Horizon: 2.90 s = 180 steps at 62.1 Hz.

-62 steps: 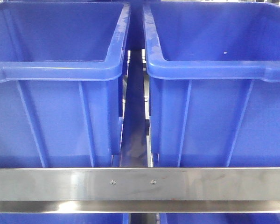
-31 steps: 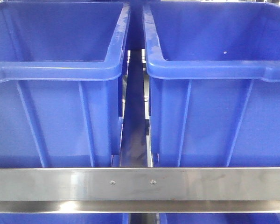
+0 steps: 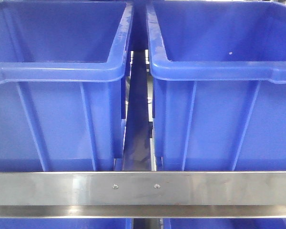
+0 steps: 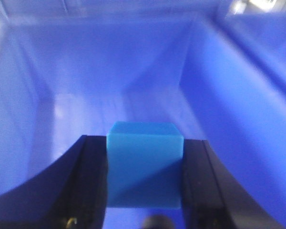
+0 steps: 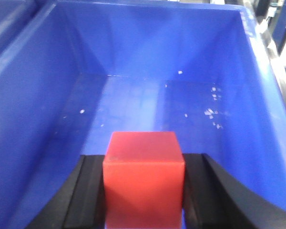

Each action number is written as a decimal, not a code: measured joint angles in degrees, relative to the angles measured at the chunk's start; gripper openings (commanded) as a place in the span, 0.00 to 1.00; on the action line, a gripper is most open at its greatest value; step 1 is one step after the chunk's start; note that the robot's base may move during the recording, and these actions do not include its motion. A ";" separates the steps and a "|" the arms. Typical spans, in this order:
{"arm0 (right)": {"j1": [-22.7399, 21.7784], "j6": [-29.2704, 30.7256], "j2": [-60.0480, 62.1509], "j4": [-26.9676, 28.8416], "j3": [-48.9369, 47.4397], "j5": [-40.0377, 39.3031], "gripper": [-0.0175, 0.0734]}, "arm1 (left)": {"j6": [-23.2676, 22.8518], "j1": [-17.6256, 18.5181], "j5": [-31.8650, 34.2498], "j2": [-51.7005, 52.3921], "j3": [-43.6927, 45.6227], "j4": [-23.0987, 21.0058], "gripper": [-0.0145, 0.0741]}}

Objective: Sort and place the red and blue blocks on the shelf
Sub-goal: 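Open both grippers to drop the cubes into the bins, then close both empty grippers above the bins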

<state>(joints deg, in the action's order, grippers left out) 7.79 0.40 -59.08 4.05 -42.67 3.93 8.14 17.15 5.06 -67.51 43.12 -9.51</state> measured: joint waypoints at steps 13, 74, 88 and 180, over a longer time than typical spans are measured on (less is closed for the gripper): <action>0.00 0.00 -1.55 -0.09 -0.13 -0.32 0.25 | 0.00 0.00 0.35 -5.35 3.25 0.00 0.30; 0.00 0.10 -1.55 -0.09 -0.13 1.26 0.87 | 0.00 0.00 -4.16 -5.72 3.62 -0.82 0.80; 0.00 0.20 -1.55 -0.09 -0.13 1.35 0.87 | 0.00 0.00 -4.20 -4.71 3.62 -0.93 0.68; 0.00 -0.71 32.06 -0.25 13.21 8.50 0.24 | 0.00 -10.26 -6.68 37.57 -21.47 -3.21 0.31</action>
<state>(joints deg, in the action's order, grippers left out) 7.79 -0.31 -27.03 3.80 -29.46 12.43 8.14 6.89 -1.62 -29.94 21.65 -12.72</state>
